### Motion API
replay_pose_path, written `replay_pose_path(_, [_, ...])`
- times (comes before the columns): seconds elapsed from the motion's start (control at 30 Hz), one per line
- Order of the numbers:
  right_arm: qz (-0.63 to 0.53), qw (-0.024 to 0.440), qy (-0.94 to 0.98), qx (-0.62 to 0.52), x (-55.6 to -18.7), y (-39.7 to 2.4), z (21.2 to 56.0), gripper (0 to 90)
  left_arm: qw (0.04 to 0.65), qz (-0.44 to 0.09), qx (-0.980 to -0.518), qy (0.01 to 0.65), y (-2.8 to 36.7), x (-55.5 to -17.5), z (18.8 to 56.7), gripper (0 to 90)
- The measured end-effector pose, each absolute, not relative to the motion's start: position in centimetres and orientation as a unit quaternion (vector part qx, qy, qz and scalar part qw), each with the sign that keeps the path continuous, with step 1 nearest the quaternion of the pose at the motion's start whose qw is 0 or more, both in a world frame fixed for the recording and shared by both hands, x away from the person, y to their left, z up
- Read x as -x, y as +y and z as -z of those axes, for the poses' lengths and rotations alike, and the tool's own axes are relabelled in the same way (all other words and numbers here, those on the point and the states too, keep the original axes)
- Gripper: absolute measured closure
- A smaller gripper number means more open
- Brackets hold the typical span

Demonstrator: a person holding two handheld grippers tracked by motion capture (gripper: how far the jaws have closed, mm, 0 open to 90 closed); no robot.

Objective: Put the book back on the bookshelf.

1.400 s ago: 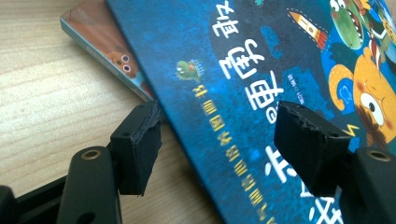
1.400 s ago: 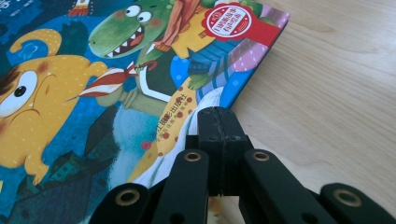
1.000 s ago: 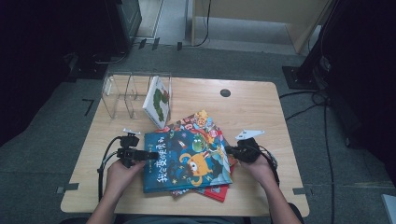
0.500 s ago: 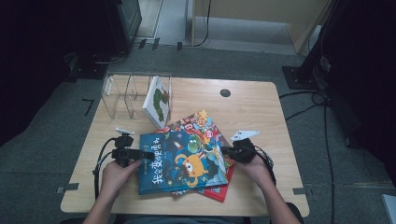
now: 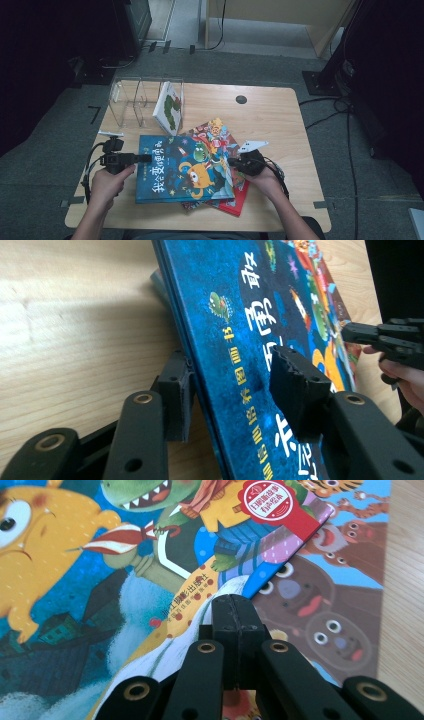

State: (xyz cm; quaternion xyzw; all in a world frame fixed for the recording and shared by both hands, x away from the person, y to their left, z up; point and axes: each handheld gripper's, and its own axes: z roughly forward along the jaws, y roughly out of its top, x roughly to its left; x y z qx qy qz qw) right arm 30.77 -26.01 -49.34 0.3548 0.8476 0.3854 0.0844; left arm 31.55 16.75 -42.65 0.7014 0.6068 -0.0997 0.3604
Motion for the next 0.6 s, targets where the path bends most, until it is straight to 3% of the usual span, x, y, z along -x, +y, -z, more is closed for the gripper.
replay_pose_path(0.37, [-0.411, 0.058, 0.845, -0.338, -30.5, -23.6, 49.9, 90.0, 0.362, 0.13, -0.729, 0.566, 15.8, -32.6, 36.3, 64.7])
replay_pose_path(0.6, [-0.415, 0.076, 0.852, -0.311, -29.9, -20.8, 50.0, 90.0, 0.35, 0.128, -0.743, 0.557, 15.8, -33.4, 33.9, 69.9])
